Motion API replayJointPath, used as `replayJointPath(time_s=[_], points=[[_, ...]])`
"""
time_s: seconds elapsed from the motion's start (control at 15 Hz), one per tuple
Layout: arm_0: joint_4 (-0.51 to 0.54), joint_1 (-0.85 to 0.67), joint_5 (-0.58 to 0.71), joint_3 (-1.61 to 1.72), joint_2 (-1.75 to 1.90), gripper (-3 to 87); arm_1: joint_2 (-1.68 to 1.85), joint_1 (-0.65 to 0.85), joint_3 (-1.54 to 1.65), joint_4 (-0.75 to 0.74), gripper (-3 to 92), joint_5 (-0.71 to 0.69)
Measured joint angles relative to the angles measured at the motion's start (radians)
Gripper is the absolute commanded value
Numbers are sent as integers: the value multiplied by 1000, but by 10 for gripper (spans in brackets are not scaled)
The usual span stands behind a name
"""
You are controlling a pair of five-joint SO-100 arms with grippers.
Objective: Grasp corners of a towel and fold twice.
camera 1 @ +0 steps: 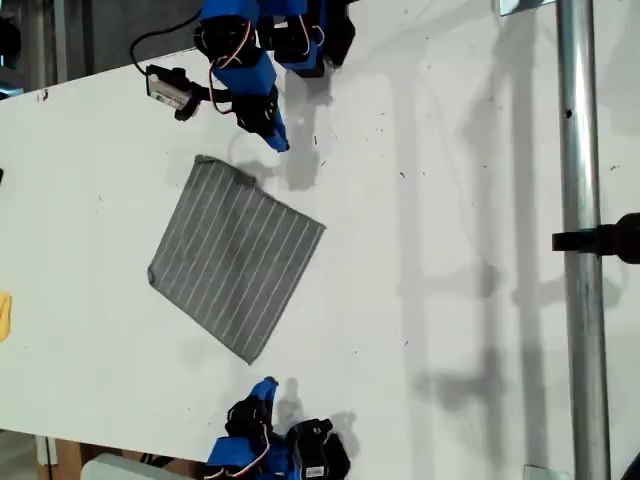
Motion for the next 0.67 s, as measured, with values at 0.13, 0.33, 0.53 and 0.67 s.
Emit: replayJointPath(time_s=[0.13, 0.33, 0.53, 0.67], points=[[54, -98, 100, -183, -135, -28, -181, 0, -192, 3, -3, -49], [144, -196, 241, -451, -382, -28, -430, 0, -485, 71, -3, -117], [233, -221, 307, -673, -563, -28, -661, -12, -784, 147, -3, -170], [238, -239, 310, -690, -571, -28, -805, -12, -934, 167, -3, -202]])
